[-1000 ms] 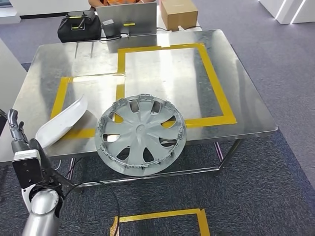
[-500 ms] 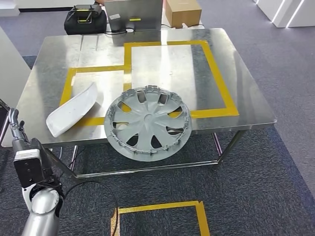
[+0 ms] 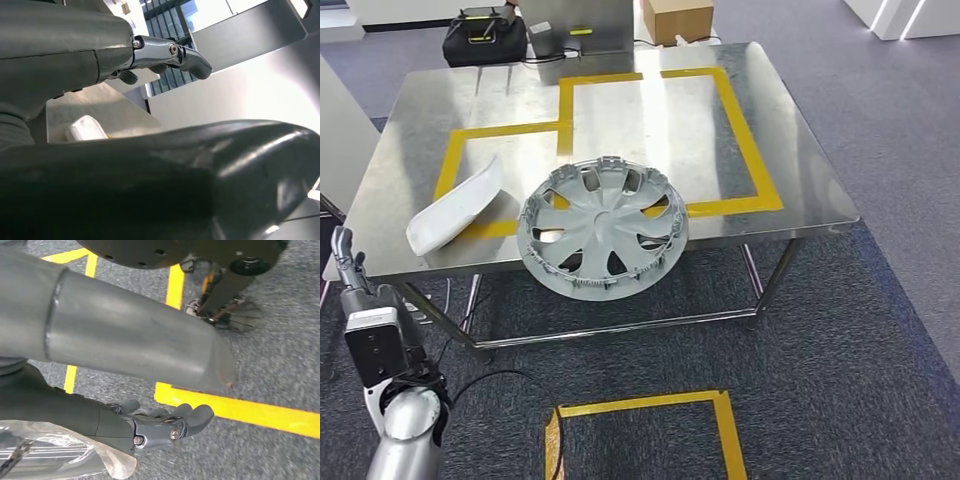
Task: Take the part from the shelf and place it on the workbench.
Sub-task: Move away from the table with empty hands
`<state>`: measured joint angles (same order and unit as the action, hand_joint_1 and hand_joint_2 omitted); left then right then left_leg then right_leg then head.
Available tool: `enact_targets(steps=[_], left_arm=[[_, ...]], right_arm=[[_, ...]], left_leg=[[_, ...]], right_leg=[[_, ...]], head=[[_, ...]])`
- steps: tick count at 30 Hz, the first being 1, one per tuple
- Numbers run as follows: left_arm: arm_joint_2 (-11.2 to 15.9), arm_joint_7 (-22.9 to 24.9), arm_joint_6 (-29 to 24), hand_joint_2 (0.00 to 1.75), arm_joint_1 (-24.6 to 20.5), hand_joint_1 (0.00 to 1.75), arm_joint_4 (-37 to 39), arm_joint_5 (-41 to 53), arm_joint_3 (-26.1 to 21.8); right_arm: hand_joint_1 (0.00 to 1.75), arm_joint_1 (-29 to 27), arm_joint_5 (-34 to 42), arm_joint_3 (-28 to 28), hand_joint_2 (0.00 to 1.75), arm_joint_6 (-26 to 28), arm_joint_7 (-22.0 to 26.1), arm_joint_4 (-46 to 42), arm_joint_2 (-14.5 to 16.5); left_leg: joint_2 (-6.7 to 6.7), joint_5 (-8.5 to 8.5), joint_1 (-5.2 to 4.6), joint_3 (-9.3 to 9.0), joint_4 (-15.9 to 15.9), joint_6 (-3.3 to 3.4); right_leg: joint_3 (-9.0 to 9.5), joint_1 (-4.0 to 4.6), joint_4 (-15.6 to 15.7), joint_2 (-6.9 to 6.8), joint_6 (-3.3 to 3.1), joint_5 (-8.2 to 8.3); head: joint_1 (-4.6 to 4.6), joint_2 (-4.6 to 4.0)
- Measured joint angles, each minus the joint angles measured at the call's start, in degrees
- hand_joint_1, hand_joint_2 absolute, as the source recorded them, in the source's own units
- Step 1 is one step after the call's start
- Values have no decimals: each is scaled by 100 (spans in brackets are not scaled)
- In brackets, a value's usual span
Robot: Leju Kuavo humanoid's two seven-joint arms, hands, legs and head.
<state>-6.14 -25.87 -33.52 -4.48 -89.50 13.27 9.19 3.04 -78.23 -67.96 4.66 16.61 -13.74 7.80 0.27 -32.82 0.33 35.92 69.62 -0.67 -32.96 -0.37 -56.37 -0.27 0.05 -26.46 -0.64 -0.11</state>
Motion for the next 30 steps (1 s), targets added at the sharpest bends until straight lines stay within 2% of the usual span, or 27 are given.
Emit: enact_targets(steps=[2, 3, 4, 6, 7, 8, 9, 11, 12, 13, 14, 15, 16, 17, 18, 19, 20, 21, 23, 24, 25, 27, 28, 29, 30], left_arm=[[3, -13, -48, 0, -4, 0, 0, 37, -7], [4, -28, -83, 0, 0, 0, -1, 73, -12], [4, -45, -120, 0, 6, 0, -1, 113, -21], [8, -69, -183, 0, 30, 0, -2, 171, -53], [10, -74, -203, 0, 38, 0, -2, 186, -72], [13, -76, -219, 0, 43, 0, -3, 198, -87], [13, -79, -231, 0, 51, 0, -3, 205, -98], [13, -84, -242, 0, 79, 0, -3, 211, -111], [14, -85, -250, 0, 98, 0, -2, 212, -119], [15, -86, -264, 0, 118, 0, -2, 213, -130], [16, -87, -286, 0, 136, 0, -3, 214, -146], [17, -90, -314, 0, 156, 0, -4, 211, -170], [19, -97, -343, 0, 179, 0, -11, 198, -203], [20, -108, -371, 0, 203, 0, -29, 176, -245], [22, -122, -394, 0, 228, 0, -51, 150, -288], [24, -136, -411, 0, 250, 0, -74, 126, -328], [26, -149, -422, 0, 270, 0, -94, 111, -362], [29, -159, -427, 0, 289, 0, -105, 105, -389], [45, -172, -431, 0, 324, 0, -122, 102, -439], [55, -174, -431, 0, 335, 0, -129, 102, -461], [63, -175, -432, 0, 344, 0, -134, 101, -479], [70, -176, -440, 0, 372, 0, -140, 98, -512], [73, -178, -447, 0, 397, 0, -143, 92, -535], [76, -182, -457, 0, 425, 0, -149, 82, -563], [80, -190, -468, 0, 455, 0, -161, 68, -595]], right_arm=[[0, -1, 0, -3, 0, -1, 0, 2, 8], [0, 0, 0, -5, 0, -1, 0, 3, 13], [0, 1, 1, -7, 0, -1, 0, 3, 18], [0, 2, 2, -9, 0, -1, -1, 3, 20], [0, -2, 2, -10, 0, -2, -2, 3, 20], [0, -6, 2, -11, 0, -2, -3, 3, 20], [0, -9, 2, -12, 0, -2, -5, 3, 20], [0, -10, 2, -12, 0, -2, -7, 4, 20], [0, -10, 2, -12, 0, -3, -9, 5, 21], [0, -10, 2, -12, 0, -4, -13, 6, 21], [0, -10, 3, -12, 0, -3, -17, 7, 22], [0, -10, 5, -13, 0, -2, -21, 7, 22], [0, -9, 6, -13, 0, 0, -22, 6, 22], [0, -4, 7, -13, 0, 2, -22, 5, 22], [0, 0, 8, -13, 0, 4, -23, 6, 22], [0, 0, 8, -13, 0, 5, -25, 7, 23], [0, -2, 8, -13, 0, 6, -28, 7, 23], [0, -9, 9, -13, 0, 7, -33, 8, 23], [0, -13, 9, -14, 0, 8, -43, 8, 25], [0, -10, 9, -15, 0, 9, -45, 8, 27], [0, -6, 10, -15, 0, 10, -46, 8, 28], [0, -5, 14, -15, 0, 11, -47, 8, 28], [0, -7, 17, -16, 0, 11, -48, 8, 28], [0, -8, 21, -16, 0, 11, -48, 8, 28], [0, -10, 23, -17, 0, 11, -48, 8, 28]], left_leg=[[-5, 219, -17, -533, -848, 73], [-8, 268, -33, -699, -1136, 105], [-10, 274, -51, -774, -1289, 130], [-9, 333, -70, -755, -1330, 176], [-1, 377, -62, -734, -1353, 210], [7, 430, -50, -703, -1375, 250], [15, 489, -34, -656, -1398, 285], [22, 588, -27, -522, -1399, 317], [24, 637, -27, -449, -1393, 318], [25, 684, -27, -381, -1385, 312], [26, 723, -24, -322, -1373, 302], [25, 757, -19, -268, -1358, 287], [25, 783, -13, -222, -1334, 267], [25, 801, -16, -178, -1302, 241], [26, 825, -20, -142, -1273, 210], [26, 851, -27, -113, -1247, 178], [26, 883, -32, -92, -1234, 144], [25, 917, -30, -85, -1229, 112], [12, 816, -17, -30, -1144, 51], [5, 630, -10, 38, -967, 21], [1, 361, -2, 136, -669, -8], [0, -134, 8, 320, 93, -47], [0, -232, 10, 342, 355, -54], [0, -209, 9, 283, 435, -50], [0, -87, 8, 122, 288, -36]], right_leg=[[-86, 10, -47, 4, 25, 43], [-111, 11, -58, 4, 51, 72], [-129, 8, -62, 3, 85, 103], [-148, -2, -46, 2, 170, 174], [-172, -8, -57, 6, 205, 155], [-227, -11, -132, 10, 235, 62], [-325, -13, -336, 14, 261, -122], [-612, -27, -1090, 19, 305, -637], [-722, -33, -1478, 19, 328, -822], [-745, -38, -1701, 19, 347, -886], [-651, -42, -1690, 18, 359, -829], [-440, -48, -1457, 17, 366, -693], [-133, -57, -1035, 17, 368, -537], [193, -57, -574, 19, 366, -451], [430, -53, -214, 26, 350, -409], [568, -46, 9, 33, 332, -413], [601, -34, 77, 40, 306, -433], [552, -30, 74, 43, 267, -413], [487, -41, 83, 24, 153, -344], [442, -50, 92, 14, 90, -296], [398, -54, 96, 4, 41, -245], [273, -43, 89, -2, 6, -149], [207, -36, 81, -3, 4, -103], [143, -31, 68, -3, 4, -62], [80, -25, 50, 0, 8, -25]], head=[[-1, 0], [-3, 1], [-2, 1], [-4, 1], [-5, 0], [-11, 0], [-17, 1], [-26, 1], [-28, 1], [-27, 0], [-28, 0], [-29, 0], [-30, 0], [-32, 0], [-27, 0], [-26, 0], [-23, 0], [-19, 0], [-15, 0], [-8, 0], [-1, 1], [9, 1], [9, 1], [10, 0], [10, 1]])
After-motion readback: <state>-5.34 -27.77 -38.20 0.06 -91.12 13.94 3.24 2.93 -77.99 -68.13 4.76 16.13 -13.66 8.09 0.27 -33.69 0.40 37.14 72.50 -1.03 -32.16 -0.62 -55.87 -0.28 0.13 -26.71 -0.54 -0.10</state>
